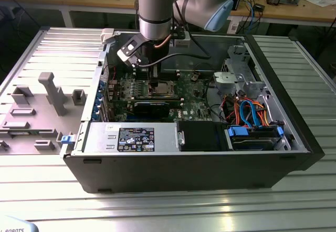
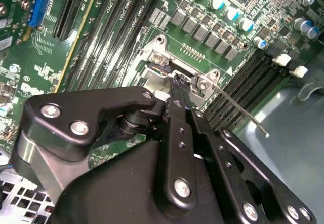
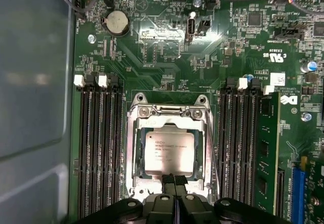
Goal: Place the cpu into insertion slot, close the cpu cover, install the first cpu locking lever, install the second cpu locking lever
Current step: 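Close the cpu cover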
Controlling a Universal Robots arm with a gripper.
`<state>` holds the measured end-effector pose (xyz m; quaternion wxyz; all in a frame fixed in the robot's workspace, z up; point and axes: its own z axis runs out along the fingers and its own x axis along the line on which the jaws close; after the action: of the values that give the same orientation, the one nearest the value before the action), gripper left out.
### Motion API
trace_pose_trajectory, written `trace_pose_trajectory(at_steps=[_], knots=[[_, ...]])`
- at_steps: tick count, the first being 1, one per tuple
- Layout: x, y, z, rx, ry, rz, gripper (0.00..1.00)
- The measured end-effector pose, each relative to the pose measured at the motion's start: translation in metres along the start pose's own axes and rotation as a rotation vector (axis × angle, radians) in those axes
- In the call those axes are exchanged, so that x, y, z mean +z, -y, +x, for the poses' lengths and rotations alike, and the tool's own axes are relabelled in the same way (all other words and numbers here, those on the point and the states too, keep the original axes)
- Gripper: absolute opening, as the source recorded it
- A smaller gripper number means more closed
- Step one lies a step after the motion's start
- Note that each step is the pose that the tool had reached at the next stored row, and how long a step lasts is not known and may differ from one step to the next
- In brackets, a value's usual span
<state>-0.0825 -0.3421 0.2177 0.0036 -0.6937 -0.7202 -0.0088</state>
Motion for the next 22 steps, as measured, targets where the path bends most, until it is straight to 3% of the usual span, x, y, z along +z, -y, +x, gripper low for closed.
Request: trace_pose_trajectory(at_steps=[4,10,22], knots=[[0.0073,0.0014,0.0000,-0.010,-0.0002,-0.0006,0.11],[0.0111,0.0021,-0.0001,-0.018,-0.0001,-0.0006,0.11],[0.0061,0.0011,0.0000,-0.022,0.0004,-0.0072,0.11]])
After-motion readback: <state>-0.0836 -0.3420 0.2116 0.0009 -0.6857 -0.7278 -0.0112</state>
